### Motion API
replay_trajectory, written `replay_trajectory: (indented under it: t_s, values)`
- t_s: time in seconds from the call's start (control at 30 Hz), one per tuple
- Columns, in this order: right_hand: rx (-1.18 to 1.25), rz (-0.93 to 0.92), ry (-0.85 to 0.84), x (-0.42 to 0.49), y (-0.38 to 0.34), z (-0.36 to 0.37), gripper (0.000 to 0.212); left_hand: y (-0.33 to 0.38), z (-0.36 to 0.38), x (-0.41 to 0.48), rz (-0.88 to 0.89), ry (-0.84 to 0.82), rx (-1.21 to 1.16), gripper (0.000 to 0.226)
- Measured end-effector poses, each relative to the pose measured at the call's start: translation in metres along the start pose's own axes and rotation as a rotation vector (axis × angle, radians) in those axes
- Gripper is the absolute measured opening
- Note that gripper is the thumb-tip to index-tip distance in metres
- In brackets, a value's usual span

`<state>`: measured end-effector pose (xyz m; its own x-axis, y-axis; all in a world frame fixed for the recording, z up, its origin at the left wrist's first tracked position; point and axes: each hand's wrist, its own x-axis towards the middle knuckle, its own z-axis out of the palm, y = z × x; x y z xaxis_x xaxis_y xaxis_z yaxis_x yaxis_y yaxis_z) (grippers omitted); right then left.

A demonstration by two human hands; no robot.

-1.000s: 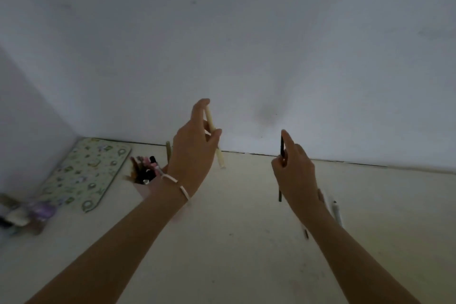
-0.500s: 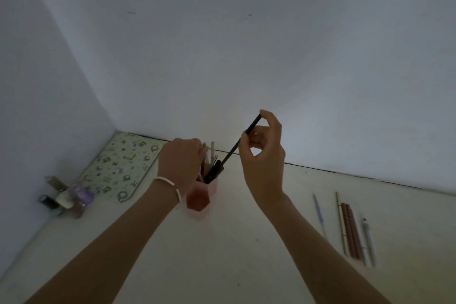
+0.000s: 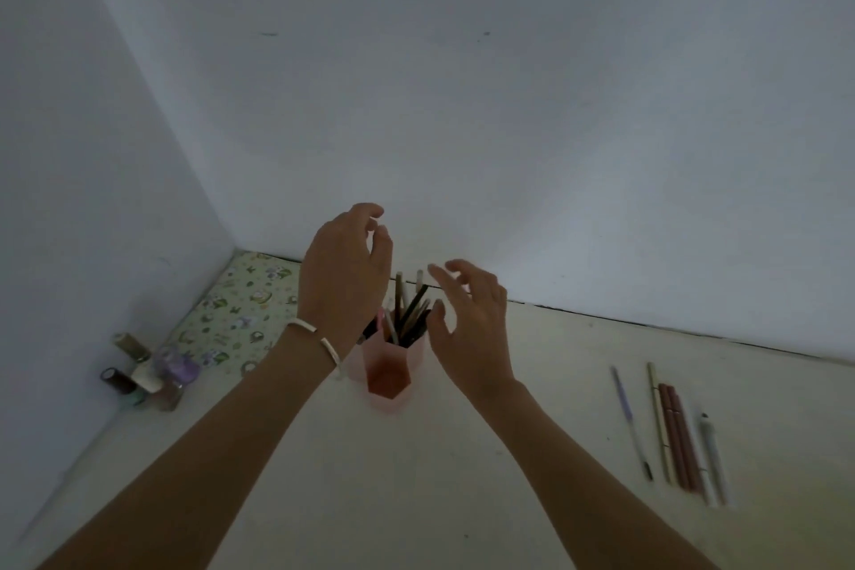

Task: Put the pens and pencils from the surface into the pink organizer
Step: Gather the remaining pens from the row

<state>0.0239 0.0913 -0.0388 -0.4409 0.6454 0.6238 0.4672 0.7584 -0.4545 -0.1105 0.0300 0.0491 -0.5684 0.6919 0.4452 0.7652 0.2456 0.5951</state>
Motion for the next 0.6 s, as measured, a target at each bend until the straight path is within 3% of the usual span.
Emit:
replay_trajectory:
  t_s: [0.27, 0.4, 0.5, 0.6]
  values:
    - [0.029, 0.263, 0.403, 0.036, 0.063, -0.119, 0.045, 0.106, 0.07, -0.021, 0.178, -0.058, -0.169, 0.02]
    - [0.029, 0.431, 0.478, 0.005, 0.103, -0.165, 0.042, 0.148, 0.148, -0.07, 0.082, -0.438, -0.092, 0.014]
    - [-0.003, 0.505, 0.449, -0.026, 0.123, -0.18, 0.036, 0.158, 0.202, -0.11, -0.114, -0.75, 0.003, 0.023]
    - [-0.051, 0.543, 0.439, -0.056, 0.142, -0.198, 0.034, 0.163, 0.244, -0.139, -0.147, -0.878, 0.131, 0.034]
